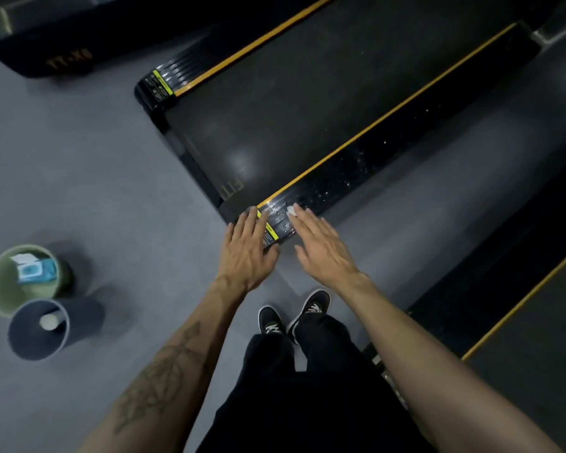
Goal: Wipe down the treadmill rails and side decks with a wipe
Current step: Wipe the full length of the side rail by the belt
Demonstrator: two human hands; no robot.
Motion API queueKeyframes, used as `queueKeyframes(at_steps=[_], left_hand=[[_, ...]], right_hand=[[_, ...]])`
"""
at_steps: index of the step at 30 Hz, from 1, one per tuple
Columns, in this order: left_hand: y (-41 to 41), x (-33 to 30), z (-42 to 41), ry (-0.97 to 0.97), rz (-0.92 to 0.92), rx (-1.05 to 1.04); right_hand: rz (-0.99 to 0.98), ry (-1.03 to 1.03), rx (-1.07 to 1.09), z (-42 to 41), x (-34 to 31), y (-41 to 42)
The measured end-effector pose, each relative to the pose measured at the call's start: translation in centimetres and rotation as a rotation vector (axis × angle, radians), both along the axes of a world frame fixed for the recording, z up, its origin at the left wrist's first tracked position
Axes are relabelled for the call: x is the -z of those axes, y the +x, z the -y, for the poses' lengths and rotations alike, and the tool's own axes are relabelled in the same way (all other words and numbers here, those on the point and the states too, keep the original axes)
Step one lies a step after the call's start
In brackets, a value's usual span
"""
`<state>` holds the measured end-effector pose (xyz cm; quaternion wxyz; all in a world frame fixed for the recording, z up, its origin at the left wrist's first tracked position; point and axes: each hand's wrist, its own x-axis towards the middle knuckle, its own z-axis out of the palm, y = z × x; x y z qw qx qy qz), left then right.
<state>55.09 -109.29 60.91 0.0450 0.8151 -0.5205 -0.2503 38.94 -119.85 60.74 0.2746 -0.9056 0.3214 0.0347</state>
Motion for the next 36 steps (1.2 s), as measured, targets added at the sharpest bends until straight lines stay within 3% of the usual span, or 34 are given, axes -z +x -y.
queueKeyframes(at_steps=[8, 14, 28, 36], left_hand=[[0.5, 1.8, -1.6, 0.019, -0.013, -0.124], [-0.2, 6.8, -1.7, 0.014, -0.011, -0.283], [-2.0, 36.6, 1.3, -0.019, -0.04, -0.522], [-0.6, 46.7, 0.8, -0.208, 0.023, -0.646]], right_hand=[[0.046, 0.016, -0.087, -0.1, 2.3, 1.7], [0.07, 0.032, -0.231, 1.8, 8.2, 2.3], [0.156, 0.043, -0.327, 4.9, 36.6, 4.2], [0.329, -0.105, -0.51, 3.1, 47.0, 6.0]])
